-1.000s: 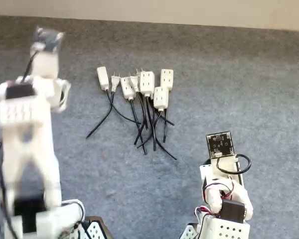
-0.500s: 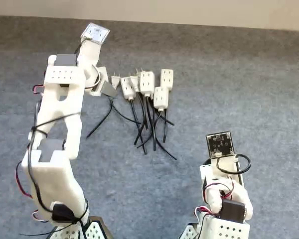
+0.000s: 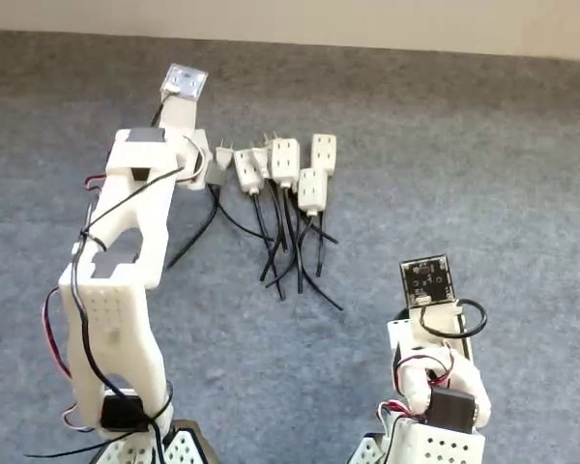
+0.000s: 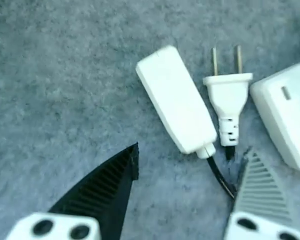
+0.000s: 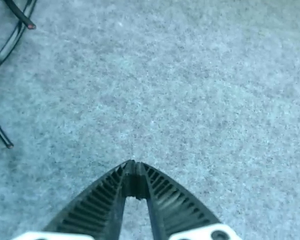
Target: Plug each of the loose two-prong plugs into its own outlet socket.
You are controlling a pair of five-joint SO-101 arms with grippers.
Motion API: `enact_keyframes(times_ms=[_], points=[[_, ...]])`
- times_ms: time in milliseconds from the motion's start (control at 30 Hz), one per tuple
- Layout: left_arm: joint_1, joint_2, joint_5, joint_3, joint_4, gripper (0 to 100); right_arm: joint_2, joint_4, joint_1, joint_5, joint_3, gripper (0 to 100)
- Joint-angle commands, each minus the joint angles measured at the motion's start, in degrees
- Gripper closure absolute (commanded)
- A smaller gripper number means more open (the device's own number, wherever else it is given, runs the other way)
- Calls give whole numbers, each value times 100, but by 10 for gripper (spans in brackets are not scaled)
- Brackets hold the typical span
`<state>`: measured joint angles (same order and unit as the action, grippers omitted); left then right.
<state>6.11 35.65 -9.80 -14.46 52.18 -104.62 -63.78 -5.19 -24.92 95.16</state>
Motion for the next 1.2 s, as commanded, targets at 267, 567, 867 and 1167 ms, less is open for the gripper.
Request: enact_keyframes(times_ms=[267,567,867,1167], points=[[92,-92,88,-242,-352,938,-57,-13,-22,-44,875,990],[4,-92,88,-488,360,976,-57,-4,-22,-44,875,990],[-848,-92,-1143,-1710,3982,976,-57,-4,-22,-44,875,990],[-1341,-1130,-1618,-1648,4923,995,-57,4,-22,-44,875,990]])
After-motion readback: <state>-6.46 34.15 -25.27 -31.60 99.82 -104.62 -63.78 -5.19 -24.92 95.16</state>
